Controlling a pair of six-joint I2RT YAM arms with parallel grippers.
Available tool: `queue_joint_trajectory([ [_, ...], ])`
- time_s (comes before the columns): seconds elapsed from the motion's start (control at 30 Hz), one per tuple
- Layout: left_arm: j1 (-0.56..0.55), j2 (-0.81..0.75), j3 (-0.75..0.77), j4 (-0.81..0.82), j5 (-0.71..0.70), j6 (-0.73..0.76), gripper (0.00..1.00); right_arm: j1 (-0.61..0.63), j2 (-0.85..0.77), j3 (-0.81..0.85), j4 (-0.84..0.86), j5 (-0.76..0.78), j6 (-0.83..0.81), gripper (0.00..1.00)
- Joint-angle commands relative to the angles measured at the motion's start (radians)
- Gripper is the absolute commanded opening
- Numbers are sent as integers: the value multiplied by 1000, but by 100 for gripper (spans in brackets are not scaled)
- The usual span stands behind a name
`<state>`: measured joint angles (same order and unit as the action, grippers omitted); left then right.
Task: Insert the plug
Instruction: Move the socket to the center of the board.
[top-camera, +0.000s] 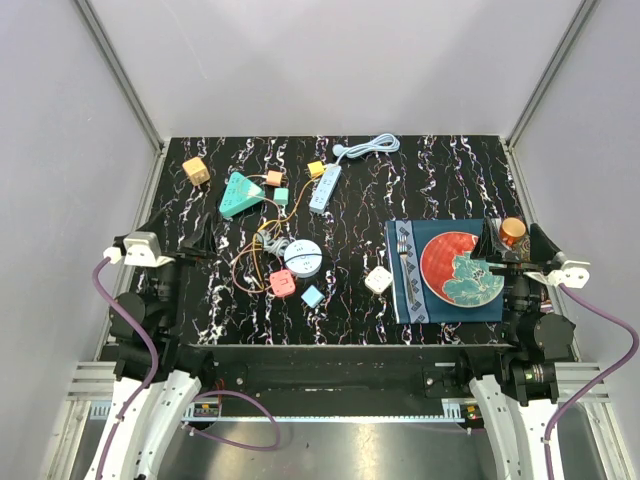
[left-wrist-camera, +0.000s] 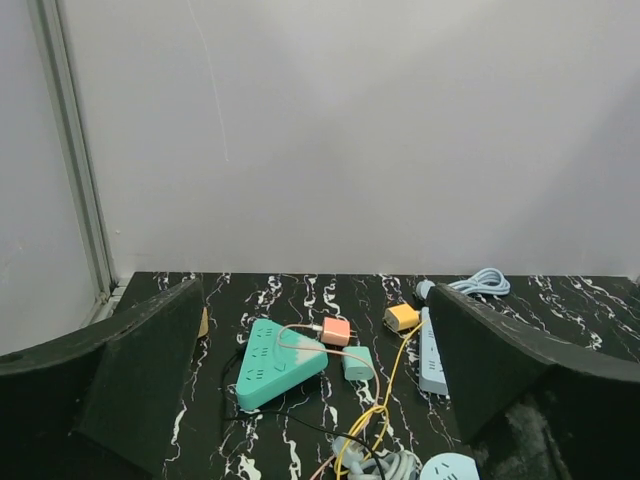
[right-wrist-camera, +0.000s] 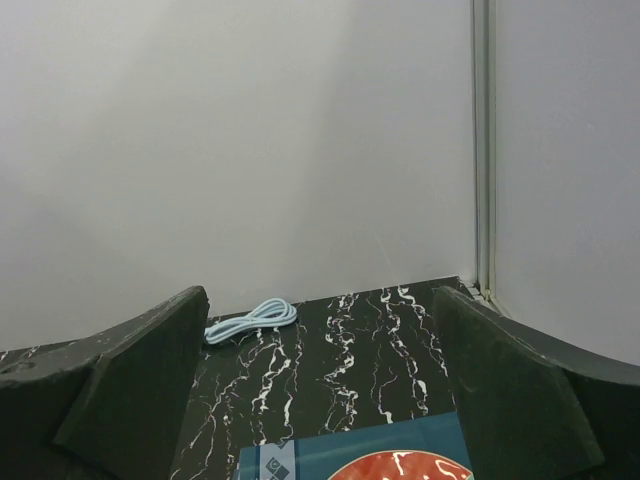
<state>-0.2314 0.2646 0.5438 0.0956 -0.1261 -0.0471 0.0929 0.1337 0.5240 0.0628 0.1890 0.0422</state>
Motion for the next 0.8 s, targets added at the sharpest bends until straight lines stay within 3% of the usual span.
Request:
queue_joint_trajectory([
  [0.0,-3,25,41,9,28,-8,99,4,-11,19,15,-11,-11,100],
  [0.43,-6,143,99,-66,85,-54,99,7,73,50,-20,-37,47,100],
  [0.77,-6,569,321,-370,297,-175,99,5,201,132,-149,-2,133,100],
])
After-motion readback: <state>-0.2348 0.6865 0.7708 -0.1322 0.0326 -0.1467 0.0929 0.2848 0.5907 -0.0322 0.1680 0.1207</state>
